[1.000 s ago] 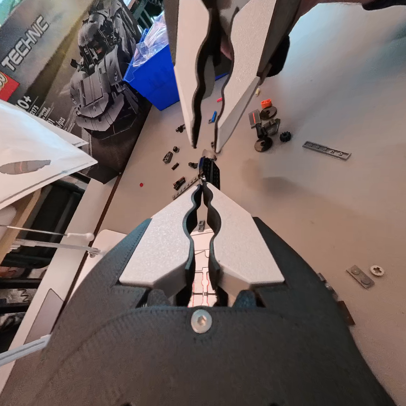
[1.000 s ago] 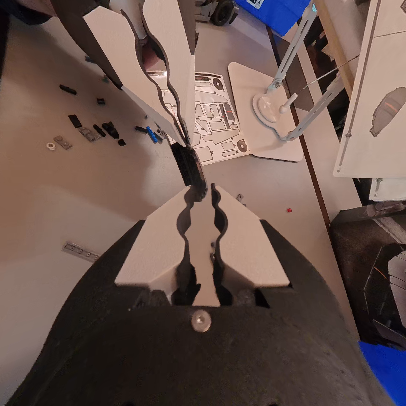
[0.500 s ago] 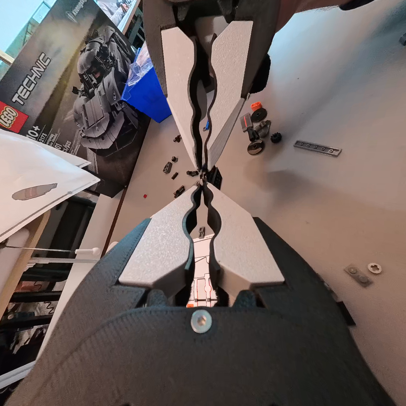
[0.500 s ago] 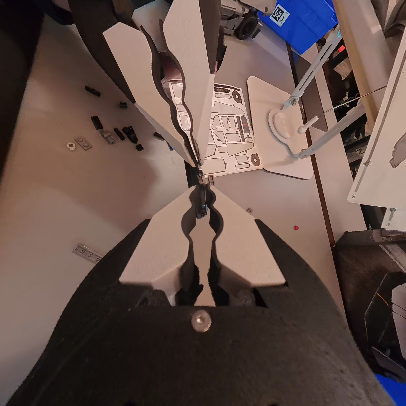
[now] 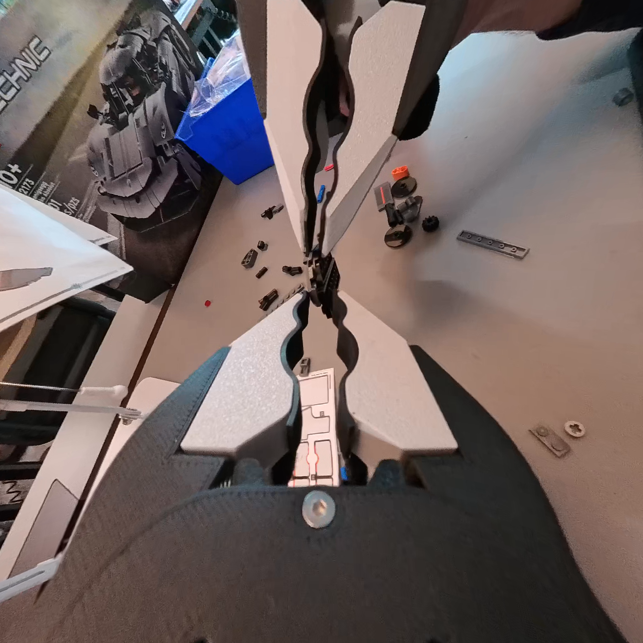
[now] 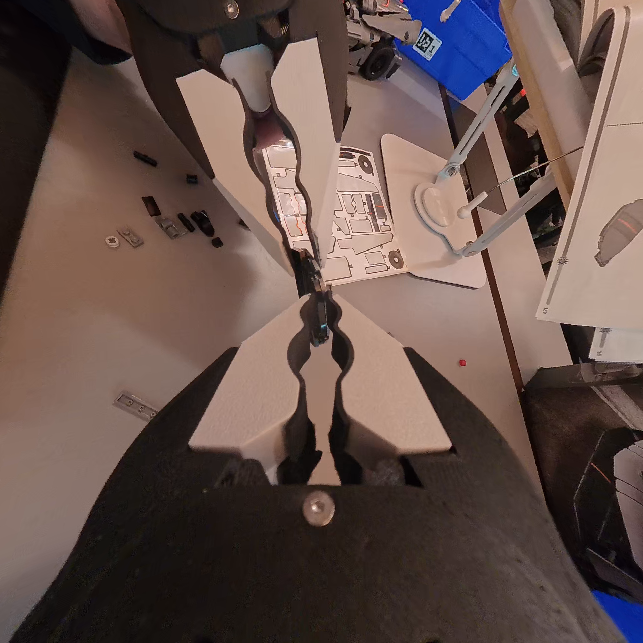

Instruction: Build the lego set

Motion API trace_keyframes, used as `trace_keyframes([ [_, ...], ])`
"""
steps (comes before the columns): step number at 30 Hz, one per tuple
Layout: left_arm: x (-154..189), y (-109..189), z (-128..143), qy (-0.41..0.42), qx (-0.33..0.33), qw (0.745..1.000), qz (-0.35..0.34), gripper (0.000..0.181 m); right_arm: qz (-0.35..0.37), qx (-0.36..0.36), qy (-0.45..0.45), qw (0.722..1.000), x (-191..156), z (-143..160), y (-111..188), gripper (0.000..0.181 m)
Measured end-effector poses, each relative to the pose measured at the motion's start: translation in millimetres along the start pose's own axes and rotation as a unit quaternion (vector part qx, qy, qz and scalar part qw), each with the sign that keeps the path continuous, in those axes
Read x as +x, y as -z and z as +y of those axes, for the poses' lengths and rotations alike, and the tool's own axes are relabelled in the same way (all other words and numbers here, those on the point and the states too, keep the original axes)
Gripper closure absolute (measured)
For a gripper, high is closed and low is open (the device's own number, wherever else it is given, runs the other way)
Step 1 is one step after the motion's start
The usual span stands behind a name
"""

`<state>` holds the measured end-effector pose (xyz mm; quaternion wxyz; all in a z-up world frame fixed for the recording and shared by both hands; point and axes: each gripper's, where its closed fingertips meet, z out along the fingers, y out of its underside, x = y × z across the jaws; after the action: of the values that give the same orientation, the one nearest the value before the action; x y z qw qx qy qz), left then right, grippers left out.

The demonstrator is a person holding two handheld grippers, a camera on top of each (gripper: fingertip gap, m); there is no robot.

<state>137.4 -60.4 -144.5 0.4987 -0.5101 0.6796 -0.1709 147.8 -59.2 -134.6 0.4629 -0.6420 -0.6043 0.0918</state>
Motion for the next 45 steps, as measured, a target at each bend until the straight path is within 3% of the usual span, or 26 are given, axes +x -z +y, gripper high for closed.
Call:
trace_keyframes([
  [22, -1, 2, -2, -0.020, -0.031, 0.999, -0.022, 0.174, -0.002, 0.001, 0.001, 1.000, -1, -1, 1, 0.179],
  [28, -12, 6, -8, -0.036, -0.003, 0.998, -0.054, 0.173, 0.006, 0.029, -0.020, 0.999, 6, -6, 5, 0.178],
  [37, -9, 11, -20, -0.057, 0.034, 0.996, -0.058, 0.173, -0.001, 0.011, -0.027, 1.000, 5, 2, 3, 0.174],
  [45, -15, 7, -8, -0.027, 0.018, 0.998, -0.054, 0.168, 0.022, -0.004, 0.003, 1.000, 7, 0, 5, 0.175],
])
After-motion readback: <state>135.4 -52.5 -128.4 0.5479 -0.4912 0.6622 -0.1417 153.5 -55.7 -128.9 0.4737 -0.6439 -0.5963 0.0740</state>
